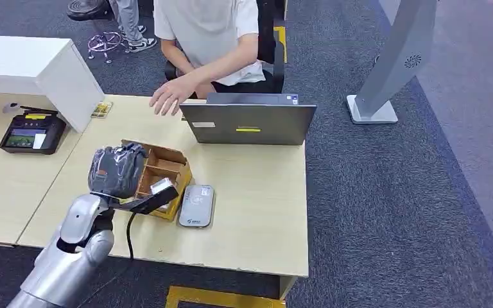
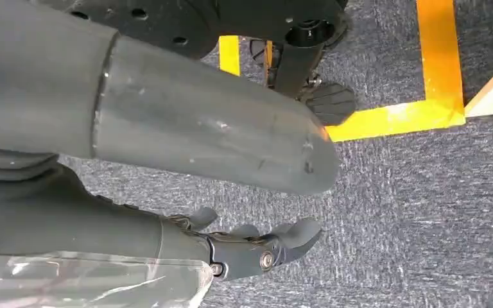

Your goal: Pass the card to the sensor for recognition and then transmit it.

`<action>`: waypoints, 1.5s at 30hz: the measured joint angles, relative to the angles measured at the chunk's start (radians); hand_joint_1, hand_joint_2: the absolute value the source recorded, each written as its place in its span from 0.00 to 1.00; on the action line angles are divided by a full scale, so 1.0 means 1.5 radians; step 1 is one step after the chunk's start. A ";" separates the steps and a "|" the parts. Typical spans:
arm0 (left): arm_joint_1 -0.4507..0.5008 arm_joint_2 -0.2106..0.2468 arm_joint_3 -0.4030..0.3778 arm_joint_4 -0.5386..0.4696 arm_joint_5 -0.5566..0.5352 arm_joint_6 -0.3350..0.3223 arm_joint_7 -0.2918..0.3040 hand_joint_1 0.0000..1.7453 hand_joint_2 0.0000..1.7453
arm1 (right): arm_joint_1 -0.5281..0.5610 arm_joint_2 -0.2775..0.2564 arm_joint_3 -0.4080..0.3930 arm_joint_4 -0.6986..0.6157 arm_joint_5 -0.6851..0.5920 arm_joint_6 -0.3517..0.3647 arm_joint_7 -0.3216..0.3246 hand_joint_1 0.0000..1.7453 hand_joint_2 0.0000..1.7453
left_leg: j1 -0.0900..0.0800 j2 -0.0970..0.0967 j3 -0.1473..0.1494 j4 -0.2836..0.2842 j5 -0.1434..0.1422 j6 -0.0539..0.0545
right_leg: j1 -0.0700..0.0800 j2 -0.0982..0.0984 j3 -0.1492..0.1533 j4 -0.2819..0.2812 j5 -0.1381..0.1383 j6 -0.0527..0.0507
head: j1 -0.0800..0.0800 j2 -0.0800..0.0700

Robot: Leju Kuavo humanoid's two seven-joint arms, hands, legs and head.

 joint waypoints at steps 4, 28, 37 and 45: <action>-0.007 0.000 0.001 0.000 0.002 0.001 -0.005 1.00 1.00 | -0.001 0.002 0.000 0.000 0.002 0.000 0.002 0.00 0.00 | 0.000 0.000 0.000 0.000 0.000 0.000 | 0.000 0.000 0.000 0.000 0.000 0.000 | 0.000 0.000; 0.141 0.032 0.034 -0.128 0.013 -0.005 -0.043 0.00 1.00 | 0.001 0.019 -0.013 0.000 0.002 -0.009 -0.018 0.00 0.00 | 0.000 0.000 0.000 0.000 -0.001 -0.001 | 0.000 0.000 0.000 0.000 -0.002 0.001 | 0.000 0.000; 0.146 0.025 0.063 -0.113 0.011 -0.063 -0.015 0.00 1.00 | 0.001 0.019 -0.019 0.000 0.009 -0.006 -0.012 0.00 0.00 | 0.000 0.000 0.000 0.000 -0.001 -0.001 | 0.000 0.000 0.000 0.000 -0.002 0.001 | 0.000 0.000; 0.101 0.020 0.063 -0.026 0.011 -0.115 -0.014 0.00 1.00 | 0.000 0.019 -0.020 -0.001 0.022 -0.006 -0.001 0.00 0.00 | 0.000 0.000 0.000 0.000 -0.001 -0.001 | 0.000 0.000 0.000 0.000 -0.002 0.000 | 0.000 0.000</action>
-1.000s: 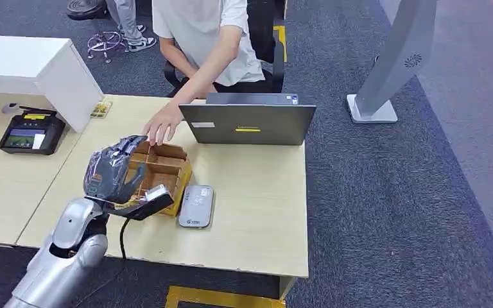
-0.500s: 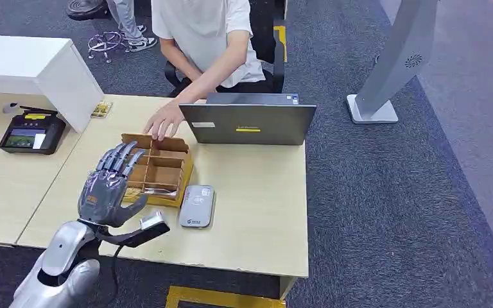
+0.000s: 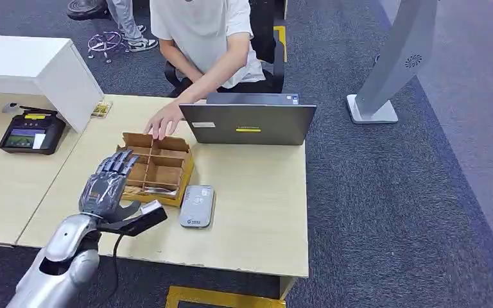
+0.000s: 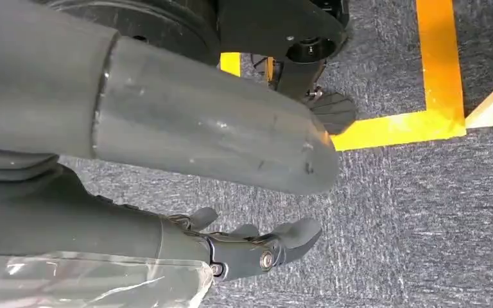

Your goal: Pass the card to the sensor for recognition and then transmit it.

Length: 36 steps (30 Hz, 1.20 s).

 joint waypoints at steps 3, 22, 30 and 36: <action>-0.010 -0.002 0.000 0.023 0.000 -0.001 0.000 0.00 1.00 | 0.000 0.000 0.000 0.000 0.001 0.000 0.001 0.00 0.00 | 0.000 0.000 0.000 0.000 0.000 0.000 | 0.000 0.000 0.000 0.000 0.000 0.000 | 0.000 0.000; -0.105 -0.023 -0.024 0.158 0.001 -0.006 -0.026 0.00 1.00 | -0.011 0.000 0.000 0.000 0.029 0.007 0.010 0.00 0.00 | 0.000 0.000 0.000 0.000 0.000 0.000 | 0.000 0.001 0.000 0.000 0.000 0.000 | 0.000 0.000; -0.116 -0.024 -0.040 0.164 0.003 -0.002 -0.034 0.00 1.00 | -0.011 0.001 0.000 0.000 0.033 0.009 0.009 0.00 0.00 | 0.000 0.000 0.000 0.000 0.000 0.000 | 0.000 0.000 0.000 0.000 0.000 0.000 | 0.000 0.000; -0.117 -0.025 -0.049 0.164 0.006 -0.002 -0.037 0.00 1.00 | -0.011 0.001 0.000 0.000 0.033 0.008 0.009 0.00 0.00 | 0.000 0.000 0.000 0.000 0.000 0.000 | 0.000 0.001 0.000 0.000 0.000 0.000 | 0.000 0.000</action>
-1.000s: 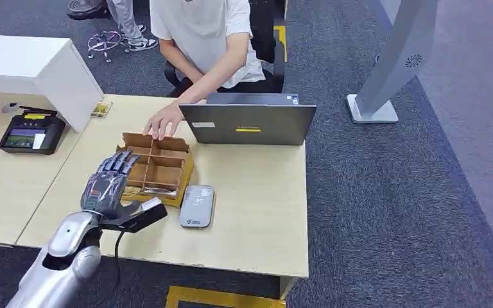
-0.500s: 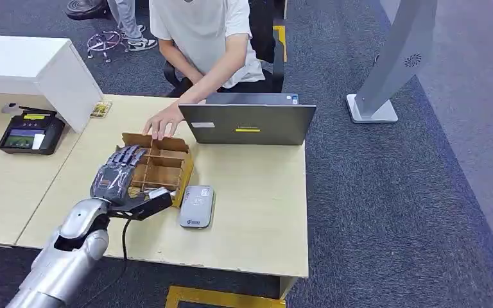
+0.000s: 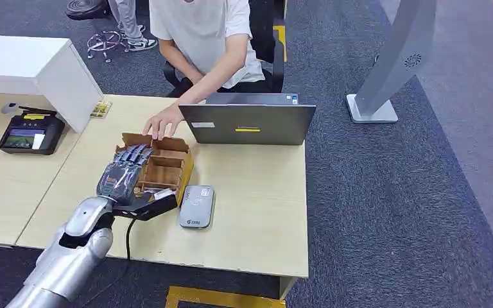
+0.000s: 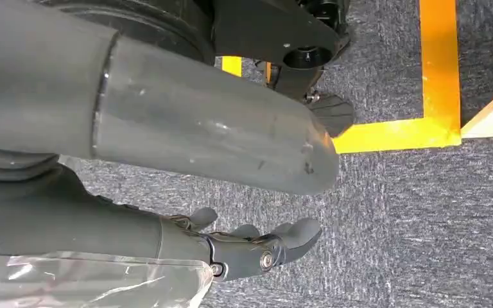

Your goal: Pass the card to the sensor for recognition and then transmit it.

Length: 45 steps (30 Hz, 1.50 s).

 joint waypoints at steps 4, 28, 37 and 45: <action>0.000 -0.001 -0.005 0.000 0.002 0.000 -0.003 0.00 1.00 | 0.000 0.000 0.000 0.000 -0.002 0.000 -0.002 0.00 0.00 | 0.000 0.000 0.000 0.000 0.000 0.000 | 0.000 0.000 0.000 0.000 0.000 0.000 | 0.000 0.000; -0.004 0.010 -0.045 -0.027 0.035 -0.008 -0.017 0.00 1.00 | 0.001 0.000 -0.007 0.000 0.004 0.000 -0.004 0.00 0.00 | 0.000 0.000 0.000 0.000 0.000 0.000 | 0.000 0.000 0.000 0.000 0.000 0.000 | 0.000 0.000; -0.024 0.014 -0.057 -0.011 0.062 -0.065 0.005 0.00 1.00 | 0.003 0.000 -0.015 0.000 0.004 -0.001 -0.005 0.00 0.00 | 0.000 0.000 0.000 0.000 0.000 0.000 | 0.000 0.000 0.000 0.000 0.000 0.000 | 0.000 0.000; -0.045 0.018 -0.076 0.014 0.072 -0.090 0.025 0.00 1.00 | 0.005 0.000 -0.026 0.000 0.004 -0.001 -0.007 0.00 0.00 | 0.000 0.000 0.000 0.000 0.000 0.000 | 0.000 0.000 0.000 0.000 0.000 0.000 | 0.000 0.000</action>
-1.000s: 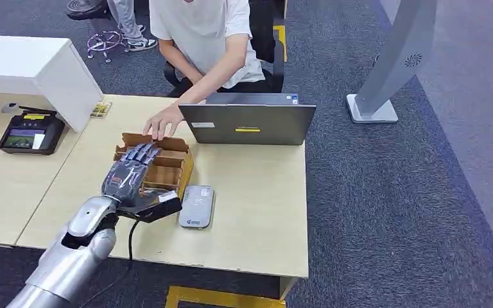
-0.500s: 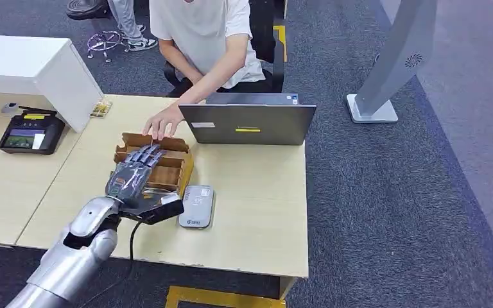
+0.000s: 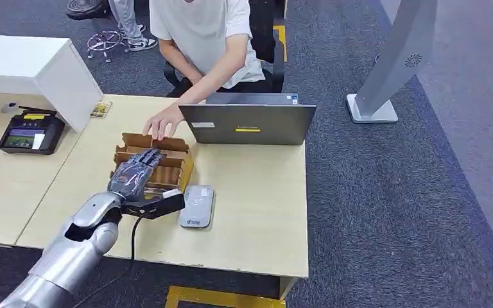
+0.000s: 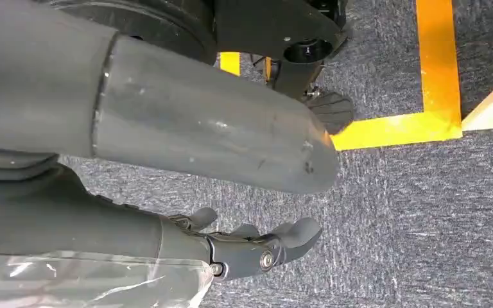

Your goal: Pass the card to the sensor for recognition and then transmit it.

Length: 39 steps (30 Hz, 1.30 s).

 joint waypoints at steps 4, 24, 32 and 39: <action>-0.008 0.003 -0.006 0.010 0.002 -0.002 0.006 0.00 1.00 | 0.001 0.000 -0.003 0.000 0.000 0.000 -0.001 0.00 0.00 | 0.000 0.000 0.000 0.000 0.000 0.000 | 0.000 0.000 0.000 0.000 0.000 0.000 | 0.000 0.000; 0.000 0.022 -0.010 0.012 0.044 0.007 -0.009 1.00 1.00 | 0.003 0.000 -0.014 0.000 0.013 0.003 -0.002 0.00 0.00 | 0.000 0.000 0.000 0.000 0.000 0.000 | 0.000 0.000 0.000 0.000 0.000 0.000 | 0.000 0.000; 0.001 0.029 -0.010 0.010 0.053 0.006 -0.014 1.00 1.00 | 0.003 0.000 -0.015 0.000 0.014 0.003 -0.002 0.00 0.00 | 0.000 0.000 0.000 0.000 0.000 0.000 | 0.000 0.000 0.000 0.000 0.000 0.000 | 0.000 0.000; 0.007 0.034 -0.010 0.001 0.049 0.016 -0.014 1.00 1.00 | 0.003 0.000 -0.015 0.000 0.015 0.004 -0.002 0.00 0.00 | 0.000 0.000 0.000 0.000 0.000 0.000 | 0.000 0.000 0.000 0.000 0.000 0.000 | 0.000 0.000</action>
